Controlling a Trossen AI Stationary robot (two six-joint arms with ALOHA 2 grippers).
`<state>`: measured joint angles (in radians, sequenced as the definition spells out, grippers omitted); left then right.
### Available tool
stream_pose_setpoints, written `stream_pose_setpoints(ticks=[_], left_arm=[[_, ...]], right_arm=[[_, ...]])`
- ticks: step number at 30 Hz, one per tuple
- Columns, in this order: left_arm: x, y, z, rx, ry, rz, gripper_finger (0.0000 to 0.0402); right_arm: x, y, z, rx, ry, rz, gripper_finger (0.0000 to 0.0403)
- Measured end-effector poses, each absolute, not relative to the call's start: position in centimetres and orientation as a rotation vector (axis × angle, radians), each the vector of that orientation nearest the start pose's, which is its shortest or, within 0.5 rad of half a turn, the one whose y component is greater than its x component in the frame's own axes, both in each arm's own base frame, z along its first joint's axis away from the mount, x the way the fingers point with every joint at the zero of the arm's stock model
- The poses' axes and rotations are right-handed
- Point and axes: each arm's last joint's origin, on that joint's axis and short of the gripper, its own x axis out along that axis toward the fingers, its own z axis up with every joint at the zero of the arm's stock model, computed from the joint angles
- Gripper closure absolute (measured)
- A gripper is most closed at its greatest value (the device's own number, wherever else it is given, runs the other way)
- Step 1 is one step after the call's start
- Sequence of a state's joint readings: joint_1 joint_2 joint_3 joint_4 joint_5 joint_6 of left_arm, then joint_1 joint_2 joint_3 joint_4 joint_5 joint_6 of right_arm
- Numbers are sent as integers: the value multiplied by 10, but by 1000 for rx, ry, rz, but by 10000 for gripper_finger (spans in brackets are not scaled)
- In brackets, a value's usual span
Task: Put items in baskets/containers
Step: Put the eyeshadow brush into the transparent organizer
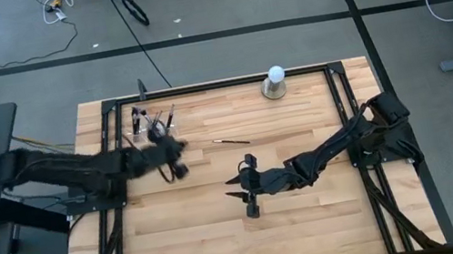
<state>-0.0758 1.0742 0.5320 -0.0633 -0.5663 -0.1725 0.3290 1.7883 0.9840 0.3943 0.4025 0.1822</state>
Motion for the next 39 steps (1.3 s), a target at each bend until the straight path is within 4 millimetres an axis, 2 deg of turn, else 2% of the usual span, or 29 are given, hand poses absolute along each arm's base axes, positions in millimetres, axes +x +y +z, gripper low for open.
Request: stream_pose_setpoints(ticks=[7,13,16,24,32,39], left_arm=[[178,58,233,-36,489,699,374],[164,102,226,-131,533,757,377],[160,117,219,-140,572,799,370],[167,136,200,-175,640,777,372],[174,142,182,-208,720,773,358],[176,143,178,-226,731,777,356]], right_arm=[[362,111,187,23,360,-103,266],[363,112,188,24,347,-102,272],[363,111,188,23,349,-102,273],[363,111,188,24,349,-102,273],[363,111,188,25,349,-102,273],[363,111,188,25,349,-102,273]])
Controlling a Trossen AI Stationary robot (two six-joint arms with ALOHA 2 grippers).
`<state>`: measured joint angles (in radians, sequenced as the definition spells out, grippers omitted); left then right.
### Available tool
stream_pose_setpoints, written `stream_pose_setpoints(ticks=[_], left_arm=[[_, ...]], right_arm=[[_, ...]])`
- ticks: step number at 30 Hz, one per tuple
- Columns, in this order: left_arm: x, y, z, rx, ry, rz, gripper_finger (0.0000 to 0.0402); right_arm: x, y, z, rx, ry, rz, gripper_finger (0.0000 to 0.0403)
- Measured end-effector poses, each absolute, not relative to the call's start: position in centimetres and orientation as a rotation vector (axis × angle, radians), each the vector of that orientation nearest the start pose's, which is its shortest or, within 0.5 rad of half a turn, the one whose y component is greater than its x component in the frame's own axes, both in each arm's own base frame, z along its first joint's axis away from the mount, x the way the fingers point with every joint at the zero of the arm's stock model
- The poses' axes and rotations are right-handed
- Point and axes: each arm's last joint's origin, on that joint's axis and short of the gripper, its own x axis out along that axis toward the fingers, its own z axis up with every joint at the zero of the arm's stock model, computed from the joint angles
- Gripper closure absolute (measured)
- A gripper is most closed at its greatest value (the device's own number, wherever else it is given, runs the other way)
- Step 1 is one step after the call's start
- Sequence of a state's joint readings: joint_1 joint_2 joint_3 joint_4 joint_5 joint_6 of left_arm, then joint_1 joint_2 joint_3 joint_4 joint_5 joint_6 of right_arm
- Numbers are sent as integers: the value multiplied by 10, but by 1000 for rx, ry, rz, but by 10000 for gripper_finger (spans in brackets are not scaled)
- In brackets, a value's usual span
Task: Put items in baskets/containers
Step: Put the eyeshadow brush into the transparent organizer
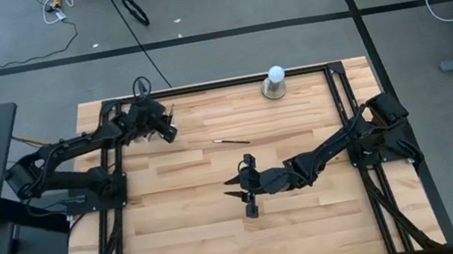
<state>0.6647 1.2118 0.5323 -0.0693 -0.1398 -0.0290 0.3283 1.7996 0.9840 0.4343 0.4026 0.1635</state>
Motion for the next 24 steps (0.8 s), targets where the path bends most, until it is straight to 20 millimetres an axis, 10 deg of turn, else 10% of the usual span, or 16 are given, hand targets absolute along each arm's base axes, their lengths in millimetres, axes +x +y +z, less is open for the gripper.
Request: stream_pose_setpoints(ticks=[13,24], left_arm=[[176,143,179,-232,723,781,262],[180,125,244,-237,706,640,221]], right_arm=[[362,111,188,25,349,-102,273],[366,104,173,36,403,-132,273]])
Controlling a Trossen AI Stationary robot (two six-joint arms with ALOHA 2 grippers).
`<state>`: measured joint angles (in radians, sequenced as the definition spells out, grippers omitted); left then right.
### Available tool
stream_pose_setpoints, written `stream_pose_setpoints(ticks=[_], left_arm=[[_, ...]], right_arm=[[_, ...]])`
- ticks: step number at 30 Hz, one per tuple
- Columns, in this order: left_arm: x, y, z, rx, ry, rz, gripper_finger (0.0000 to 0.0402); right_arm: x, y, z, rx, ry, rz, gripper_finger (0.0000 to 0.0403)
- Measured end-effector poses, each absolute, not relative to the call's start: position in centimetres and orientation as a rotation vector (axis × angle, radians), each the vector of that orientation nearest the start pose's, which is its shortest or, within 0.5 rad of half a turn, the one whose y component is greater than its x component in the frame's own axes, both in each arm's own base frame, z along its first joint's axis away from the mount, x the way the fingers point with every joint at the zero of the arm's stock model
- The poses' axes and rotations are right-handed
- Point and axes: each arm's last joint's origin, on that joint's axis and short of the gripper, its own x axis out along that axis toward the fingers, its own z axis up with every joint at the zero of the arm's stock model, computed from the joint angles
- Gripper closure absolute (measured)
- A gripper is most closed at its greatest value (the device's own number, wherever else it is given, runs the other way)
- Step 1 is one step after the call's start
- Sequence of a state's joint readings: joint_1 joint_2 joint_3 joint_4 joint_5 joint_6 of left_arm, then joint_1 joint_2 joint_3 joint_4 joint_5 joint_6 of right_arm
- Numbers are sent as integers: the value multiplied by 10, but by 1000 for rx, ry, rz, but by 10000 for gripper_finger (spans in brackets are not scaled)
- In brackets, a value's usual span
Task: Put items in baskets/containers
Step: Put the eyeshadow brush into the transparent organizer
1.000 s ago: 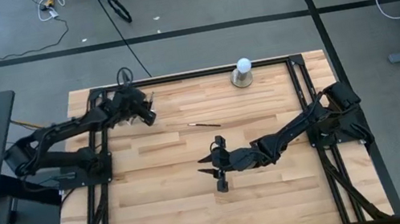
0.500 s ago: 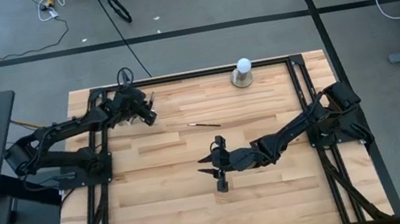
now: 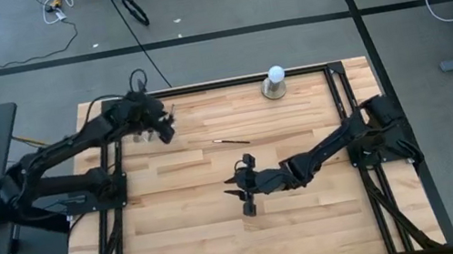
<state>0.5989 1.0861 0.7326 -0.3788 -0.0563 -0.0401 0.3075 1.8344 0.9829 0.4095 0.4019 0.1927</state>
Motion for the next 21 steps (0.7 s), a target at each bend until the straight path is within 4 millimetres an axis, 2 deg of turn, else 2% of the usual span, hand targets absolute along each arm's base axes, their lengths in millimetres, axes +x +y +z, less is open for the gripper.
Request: stream_pose_setpoints(ticks=[3,6,12,16,21], left_arm=[[182,102,250,-220,672,518,229],[183,76,246,-211,618,420,237],[189,29,219,-187,490,210,252],[190,6,202,-163,398,112,259],[184,-14,188,-136,292,66,262]], right_arm=[[371,93,157,39,453,-171,272],[376,72,146,78,486,-238,260],[383,21,141,97,533,-276,198],[383,-11,134,24,579,-319,159],[384,-45,109,25,635,-324,152]])
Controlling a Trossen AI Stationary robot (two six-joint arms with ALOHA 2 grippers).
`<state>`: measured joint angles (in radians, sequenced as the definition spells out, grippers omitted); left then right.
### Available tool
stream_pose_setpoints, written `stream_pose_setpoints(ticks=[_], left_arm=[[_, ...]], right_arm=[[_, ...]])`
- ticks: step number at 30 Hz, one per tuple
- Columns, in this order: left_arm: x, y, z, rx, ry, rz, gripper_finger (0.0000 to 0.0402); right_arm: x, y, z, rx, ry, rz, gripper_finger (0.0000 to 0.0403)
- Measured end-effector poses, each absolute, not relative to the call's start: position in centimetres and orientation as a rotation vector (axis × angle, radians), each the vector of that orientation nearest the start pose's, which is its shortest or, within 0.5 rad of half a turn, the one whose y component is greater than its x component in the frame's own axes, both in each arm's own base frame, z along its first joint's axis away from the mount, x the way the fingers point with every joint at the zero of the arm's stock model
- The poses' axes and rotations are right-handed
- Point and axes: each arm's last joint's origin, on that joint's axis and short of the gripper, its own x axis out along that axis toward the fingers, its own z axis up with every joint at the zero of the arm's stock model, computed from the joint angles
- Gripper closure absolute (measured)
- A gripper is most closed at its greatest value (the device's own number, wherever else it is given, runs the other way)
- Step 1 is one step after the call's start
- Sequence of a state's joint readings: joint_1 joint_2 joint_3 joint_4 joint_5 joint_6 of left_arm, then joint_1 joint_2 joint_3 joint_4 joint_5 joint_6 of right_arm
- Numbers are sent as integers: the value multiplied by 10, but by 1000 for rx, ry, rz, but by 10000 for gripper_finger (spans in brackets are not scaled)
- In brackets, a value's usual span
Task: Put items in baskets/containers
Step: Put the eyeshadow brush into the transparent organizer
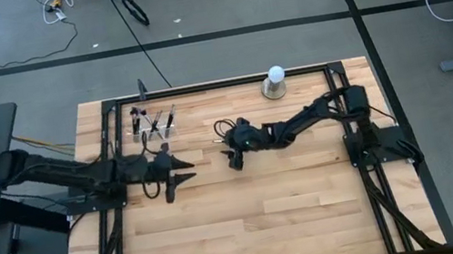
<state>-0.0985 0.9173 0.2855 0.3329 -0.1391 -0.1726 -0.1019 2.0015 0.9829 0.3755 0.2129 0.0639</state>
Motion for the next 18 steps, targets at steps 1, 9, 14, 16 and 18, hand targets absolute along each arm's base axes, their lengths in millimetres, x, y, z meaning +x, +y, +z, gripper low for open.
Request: stream_pose_setpoints(ticks=[1,9,14,16,18], left_arm=[[183,-17,187,-134,275,60,262],[178,-28,180,-120,249,39,262],[178,-29,182,-114,235,32,262],[178,-29,182,-114,233,32,262],[178,-29,182,-114,233,32,262]], right_arm=[[385,-51,102,37,639,-318,155],[385,-78,66,93,652,-283,205],[383,-79,62,81,696,-285,266],[381,-79,60,76,697,-288,294],[379,-79,59,73,697,-291,322]])
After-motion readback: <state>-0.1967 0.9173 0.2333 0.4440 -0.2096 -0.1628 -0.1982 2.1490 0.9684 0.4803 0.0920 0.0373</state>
